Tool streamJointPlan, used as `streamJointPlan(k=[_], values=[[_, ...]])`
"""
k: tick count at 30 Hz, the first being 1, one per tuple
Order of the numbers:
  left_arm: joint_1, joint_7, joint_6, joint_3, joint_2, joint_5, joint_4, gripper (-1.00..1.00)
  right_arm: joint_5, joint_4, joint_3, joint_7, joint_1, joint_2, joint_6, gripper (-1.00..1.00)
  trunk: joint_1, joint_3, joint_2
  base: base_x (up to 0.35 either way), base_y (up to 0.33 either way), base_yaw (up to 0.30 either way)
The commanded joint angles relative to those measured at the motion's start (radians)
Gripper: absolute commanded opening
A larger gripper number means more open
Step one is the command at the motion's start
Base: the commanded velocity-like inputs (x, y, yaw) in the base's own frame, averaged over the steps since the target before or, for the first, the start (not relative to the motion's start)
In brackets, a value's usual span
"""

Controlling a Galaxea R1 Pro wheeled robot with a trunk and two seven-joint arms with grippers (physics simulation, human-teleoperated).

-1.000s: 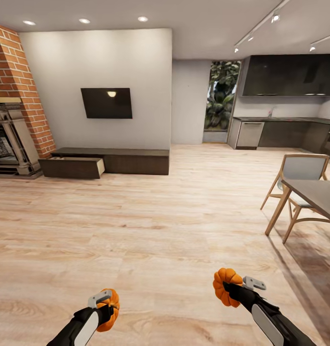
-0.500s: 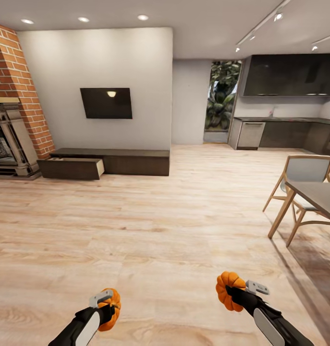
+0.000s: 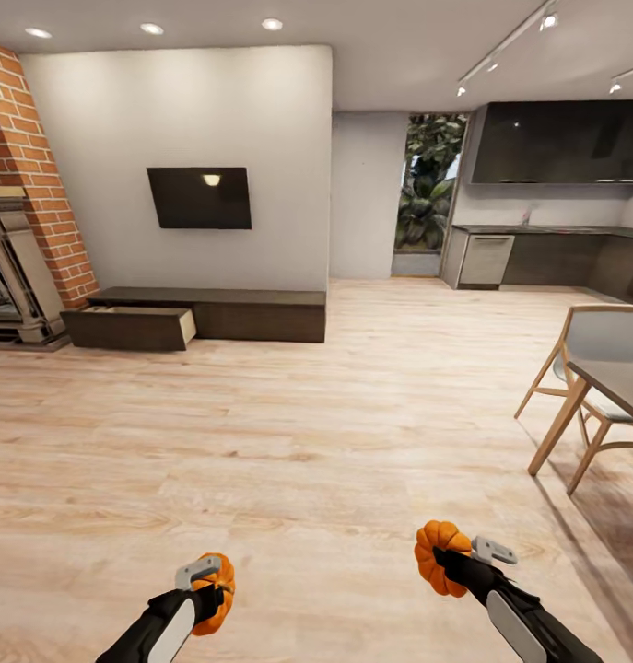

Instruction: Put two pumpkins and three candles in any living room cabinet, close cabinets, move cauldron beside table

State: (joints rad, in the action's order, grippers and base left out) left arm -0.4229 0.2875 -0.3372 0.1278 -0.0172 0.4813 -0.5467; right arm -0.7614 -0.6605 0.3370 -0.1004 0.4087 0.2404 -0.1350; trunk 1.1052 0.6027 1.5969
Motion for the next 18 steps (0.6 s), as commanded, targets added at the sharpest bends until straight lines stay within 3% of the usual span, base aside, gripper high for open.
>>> streamJointPlan(k=[1, 18], values=[[-0.001, 0.012, -0.003, 0.009, -0.001, 0.008, -0.003, -1.00, -0.009, -0.003, 0.006, -0.010, 0.001, 0.002, -0.002, -1.00, 0.001, 0.001, 0.001, 0.337, 0.000, 0.000], [-0.001, 0.012, -0.003, 0.009, 0.001, 0.011, -0.003, -1.00, -0.009, -0.003, 0.006, -0.010, 0.001, 0.002, -0.001, -1.00, 0.001, 0.001, 0.001, 0.338, 0.000, 0.000]])
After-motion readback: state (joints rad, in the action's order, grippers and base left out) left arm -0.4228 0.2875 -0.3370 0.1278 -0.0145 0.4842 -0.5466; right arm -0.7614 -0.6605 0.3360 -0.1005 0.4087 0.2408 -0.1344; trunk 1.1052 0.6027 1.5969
